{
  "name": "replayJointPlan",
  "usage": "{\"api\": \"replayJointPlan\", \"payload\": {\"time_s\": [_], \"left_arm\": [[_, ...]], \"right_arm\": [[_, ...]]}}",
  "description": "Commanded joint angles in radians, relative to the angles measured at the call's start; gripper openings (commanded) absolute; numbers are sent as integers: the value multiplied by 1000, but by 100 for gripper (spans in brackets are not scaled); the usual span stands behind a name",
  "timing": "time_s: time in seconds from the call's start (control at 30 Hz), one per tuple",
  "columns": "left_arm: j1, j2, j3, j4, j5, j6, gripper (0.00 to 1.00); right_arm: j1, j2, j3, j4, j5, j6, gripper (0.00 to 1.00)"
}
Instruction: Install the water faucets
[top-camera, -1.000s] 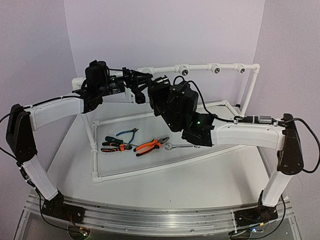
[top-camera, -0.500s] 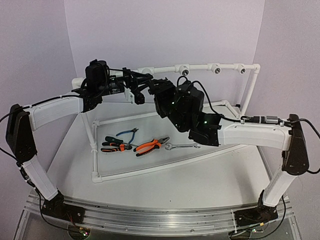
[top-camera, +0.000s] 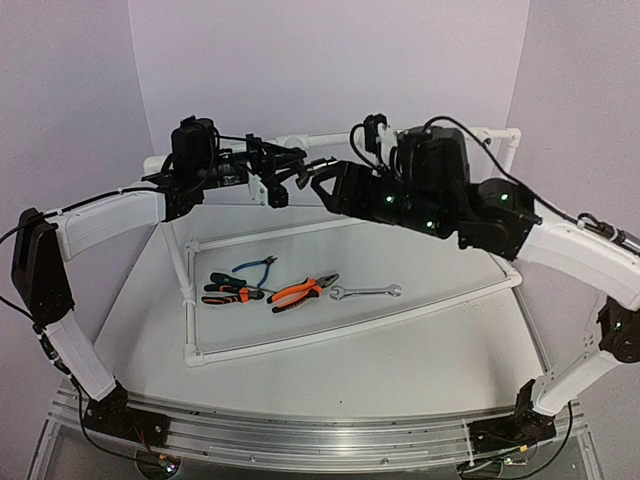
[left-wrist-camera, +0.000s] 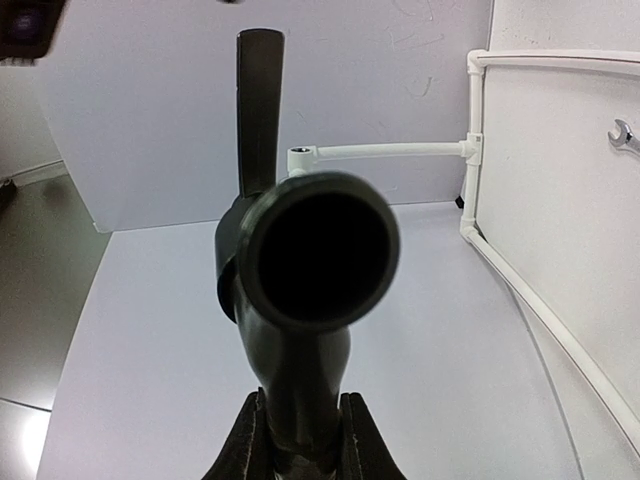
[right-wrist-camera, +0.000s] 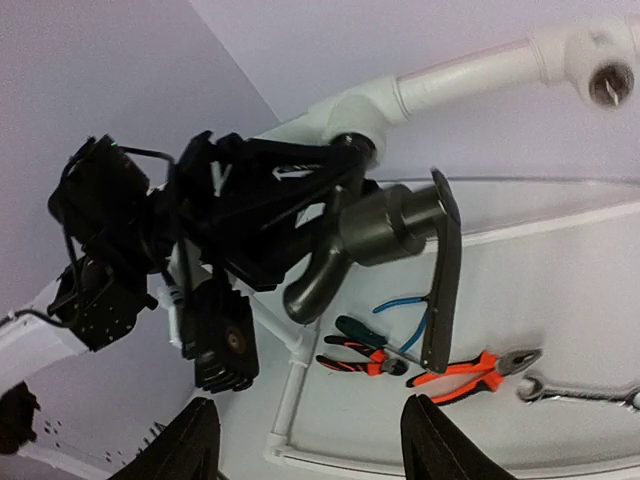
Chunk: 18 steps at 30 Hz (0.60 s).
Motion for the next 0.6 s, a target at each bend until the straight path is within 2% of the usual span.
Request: {"api": "replayJointPlan", "payload": {"time_s": [0.0,0.17,0.3,0.37,0.43,0.57], "left_arm": [[1,0,49,-69,7,4,0],[0,-2,51,-91,4,10,0],[1,-4,54,-113,14,17,0],[1,-3,57,-116,17,15,0],[1,-1,60,-119,18,15,0],[0,0,61,-122,16,10,0]], "right_arm": [[10,-22,282,-474,41,-518,65],[9,53,429,-579,175,-835,71],[9,171,537,-586,122,-1163,76],[9,233,576,-565,161,-1373,76],[9,260,564,-488,178,-1551,76],[9,213,354,-70,174,-1841,76]]}}
